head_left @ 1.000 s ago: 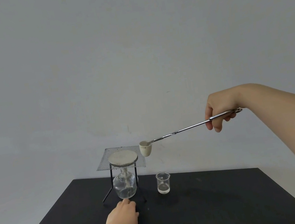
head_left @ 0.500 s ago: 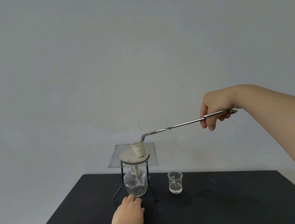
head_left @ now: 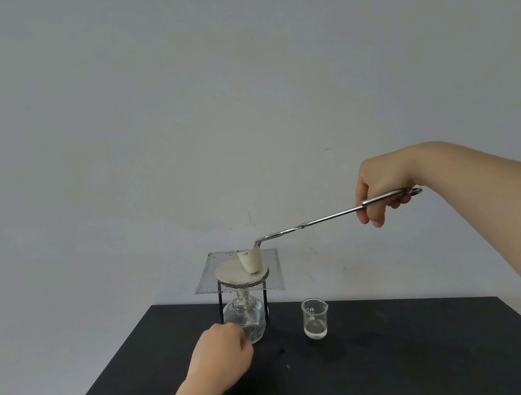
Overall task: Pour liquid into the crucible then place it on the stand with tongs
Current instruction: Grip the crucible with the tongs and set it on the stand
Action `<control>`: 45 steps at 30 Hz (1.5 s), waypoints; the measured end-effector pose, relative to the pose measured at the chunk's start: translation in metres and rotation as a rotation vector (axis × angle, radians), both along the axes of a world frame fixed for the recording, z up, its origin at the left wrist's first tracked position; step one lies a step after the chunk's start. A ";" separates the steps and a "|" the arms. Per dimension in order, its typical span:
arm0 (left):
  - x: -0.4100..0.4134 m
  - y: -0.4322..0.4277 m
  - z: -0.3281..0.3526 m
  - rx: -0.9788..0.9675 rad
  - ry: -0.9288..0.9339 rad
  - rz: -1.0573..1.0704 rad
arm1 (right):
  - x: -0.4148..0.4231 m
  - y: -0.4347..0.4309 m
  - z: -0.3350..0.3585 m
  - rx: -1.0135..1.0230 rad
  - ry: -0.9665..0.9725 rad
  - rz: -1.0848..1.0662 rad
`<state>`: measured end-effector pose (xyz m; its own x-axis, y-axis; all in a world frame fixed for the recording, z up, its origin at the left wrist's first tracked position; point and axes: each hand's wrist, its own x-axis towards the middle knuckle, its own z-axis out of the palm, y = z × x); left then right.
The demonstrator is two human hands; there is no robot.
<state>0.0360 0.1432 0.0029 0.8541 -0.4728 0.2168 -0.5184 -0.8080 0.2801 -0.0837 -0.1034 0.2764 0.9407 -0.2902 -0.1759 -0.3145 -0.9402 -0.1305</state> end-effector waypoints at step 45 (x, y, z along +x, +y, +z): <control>0.004 0.001 -0.017 0.036 0.046 -0.049 | 0.031 0.011 -0.004 -0.026 0.047 0.036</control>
